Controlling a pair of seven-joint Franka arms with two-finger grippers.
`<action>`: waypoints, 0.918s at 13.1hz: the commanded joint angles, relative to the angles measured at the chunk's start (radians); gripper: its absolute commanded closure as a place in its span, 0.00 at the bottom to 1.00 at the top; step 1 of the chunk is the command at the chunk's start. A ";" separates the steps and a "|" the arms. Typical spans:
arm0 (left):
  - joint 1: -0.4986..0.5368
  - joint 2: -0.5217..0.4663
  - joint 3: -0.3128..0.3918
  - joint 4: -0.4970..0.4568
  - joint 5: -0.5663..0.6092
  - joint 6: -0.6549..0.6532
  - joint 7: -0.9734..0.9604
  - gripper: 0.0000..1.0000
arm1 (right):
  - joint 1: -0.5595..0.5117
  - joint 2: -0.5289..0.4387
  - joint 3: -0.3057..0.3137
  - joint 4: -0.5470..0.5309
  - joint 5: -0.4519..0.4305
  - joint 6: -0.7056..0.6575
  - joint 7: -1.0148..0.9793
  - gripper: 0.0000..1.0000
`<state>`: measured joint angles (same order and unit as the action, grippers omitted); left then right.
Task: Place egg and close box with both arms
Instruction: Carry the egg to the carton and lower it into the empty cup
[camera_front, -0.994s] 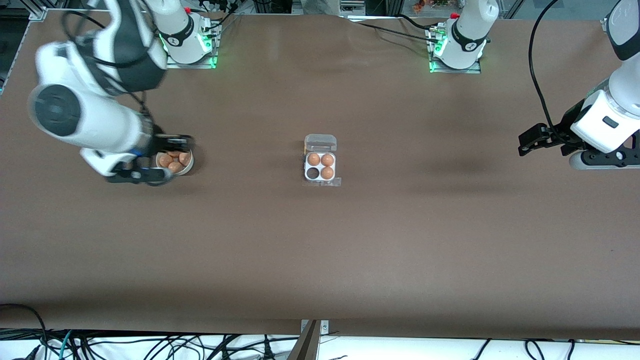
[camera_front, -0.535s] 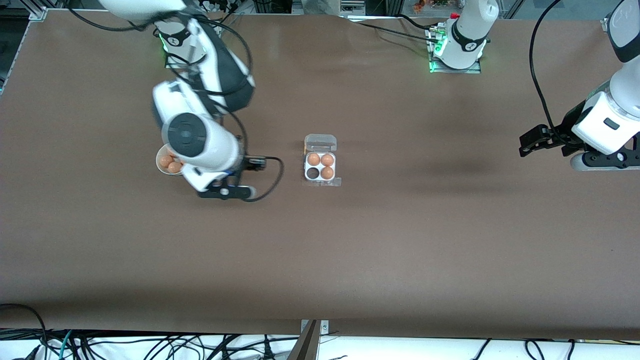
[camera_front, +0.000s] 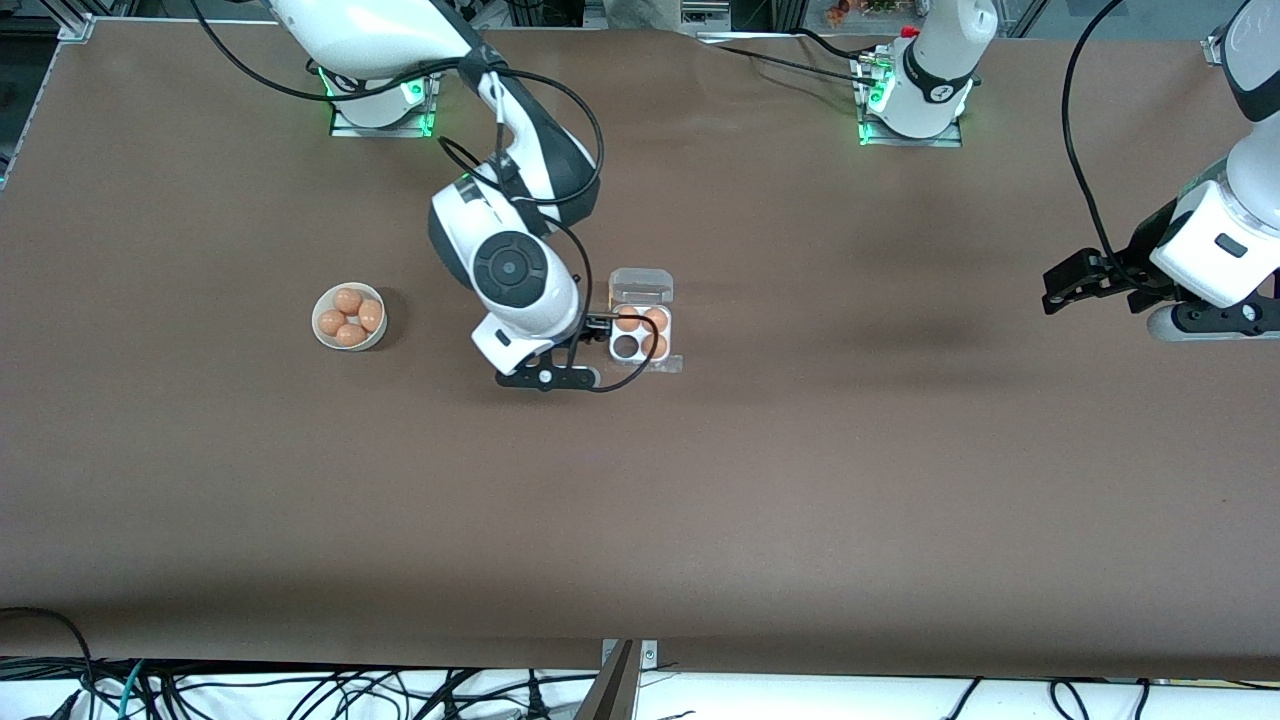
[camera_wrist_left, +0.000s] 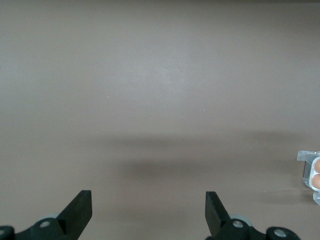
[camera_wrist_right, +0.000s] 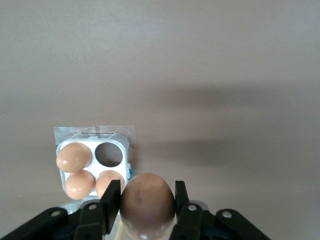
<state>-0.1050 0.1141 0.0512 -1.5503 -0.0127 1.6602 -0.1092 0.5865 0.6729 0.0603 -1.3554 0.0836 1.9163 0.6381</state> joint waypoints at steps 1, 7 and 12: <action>0.002 0.015 -0.001 0.029 -0.004 -0.019 0.020 0.00 | 0.045 0.051 -0.011 0.036 -0.001 0.036 0.043 1.00; -0.004 0.021 -0.001 0.029 -0.004 -0.019 0.014 0.00 | 0.095 0.122 -0.017 0.038 -0.018 0.134 0.077 1.00; -0.007 0.021 -0.002 0.030 -0.004 -0.019 0.008 0.00 | 0.113 0.155 -0.017 0.038 -0.034 0.185 0.101 1.00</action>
<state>-0.1085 0.1252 0.0496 -1.5489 -0.0127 1.6602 -0.1093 0.6851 0.8053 0.0523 -1.3518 0.0670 2.0958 0.7136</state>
